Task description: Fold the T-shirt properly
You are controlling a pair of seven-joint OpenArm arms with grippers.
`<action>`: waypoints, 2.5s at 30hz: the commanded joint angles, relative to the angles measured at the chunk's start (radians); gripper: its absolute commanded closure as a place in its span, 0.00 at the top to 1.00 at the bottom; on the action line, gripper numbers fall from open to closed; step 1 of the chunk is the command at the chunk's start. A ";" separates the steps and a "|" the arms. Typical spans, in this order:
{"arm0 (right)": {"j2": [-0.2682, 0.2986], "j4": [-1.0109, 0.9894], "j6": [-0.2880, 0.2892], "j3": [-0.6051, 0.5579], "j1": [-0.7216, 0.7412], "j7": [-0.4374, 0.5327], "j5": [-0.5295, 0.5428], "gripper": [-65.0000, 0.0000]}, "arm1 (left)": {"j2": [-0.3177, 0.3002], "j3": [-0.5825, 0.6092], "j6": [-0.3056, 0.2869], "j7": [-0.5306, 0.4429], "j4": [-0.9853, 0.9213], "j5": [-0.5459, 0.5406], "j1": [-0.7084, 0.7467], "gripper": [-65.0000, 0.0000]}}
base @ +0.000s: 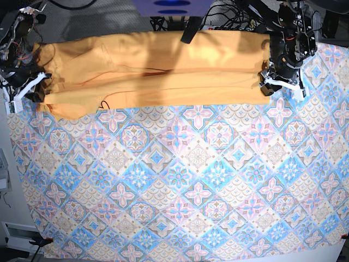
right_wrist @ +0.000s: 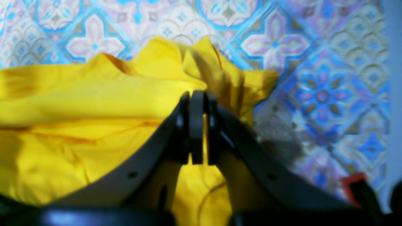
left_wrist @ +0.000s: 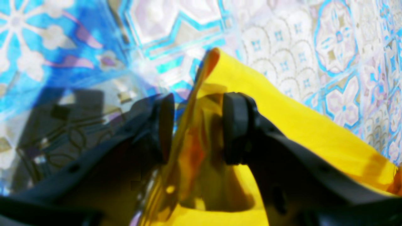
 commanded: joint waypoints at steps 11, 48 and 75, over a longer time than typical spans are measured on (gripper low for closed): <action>-0.020 0.077 0.002 0.002 -0.105 0.018 0.007 0.02 | -0.009 -0.003 -0.009 -0.011 0.011 -0.008 -0.005 0.38; -0.150 -0.023 0.002 -0.102 0.028 0.216 -0.279 0.26 | -0.009 -0.012 -0.009 -0.014 0.016 -0.011 -0.003 0.39; -0.156 0.067 0.002 -0.473 0.000 0.211 -0.253 0.24 | -0.108 -0.009 -0.004 0.319 -0.050 -0.180 -0.018 0.40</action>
